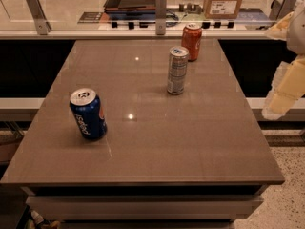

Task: Move coke can near pepsi can

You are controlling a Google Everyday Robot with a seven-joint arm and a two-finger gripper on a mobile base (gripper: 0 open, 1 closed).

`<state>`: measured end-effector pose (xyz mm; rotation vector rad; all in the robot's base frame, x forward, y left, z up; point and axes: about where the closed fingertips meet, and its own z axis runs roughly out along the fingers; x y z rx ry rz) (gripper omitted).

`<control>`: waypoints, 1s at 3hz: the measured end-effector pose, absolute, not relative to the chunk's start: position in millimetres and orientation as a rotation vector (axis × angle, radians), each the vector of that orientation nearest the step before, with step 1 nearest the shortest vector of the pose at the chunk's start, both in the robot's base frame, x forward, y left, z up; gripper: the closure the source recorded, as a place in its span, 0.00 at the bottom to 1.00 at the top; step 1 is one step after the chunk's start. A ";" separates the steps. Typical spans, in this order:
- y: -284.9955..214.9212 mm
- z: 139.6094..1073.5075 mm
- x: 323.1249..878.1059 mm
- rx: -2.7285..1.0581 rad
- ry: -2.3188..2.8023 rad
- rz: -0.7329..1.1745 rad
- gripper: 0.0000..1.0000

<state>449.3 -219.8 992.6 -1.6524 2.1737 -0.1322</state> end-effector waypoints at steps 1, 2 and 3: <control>-225.5 999.6 470.5 -1.584 2.114 -0.116 0.00; -231.7 1001.9 499.7 -1.483 2.043 -0.060 0.00; -231.3 997.6 532.7 -1.368 1.999 0.007 0.00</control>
Offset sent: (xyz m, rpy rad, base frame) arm 0.0930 -0.0202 0.0129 0.3358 -0.2281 -0.0425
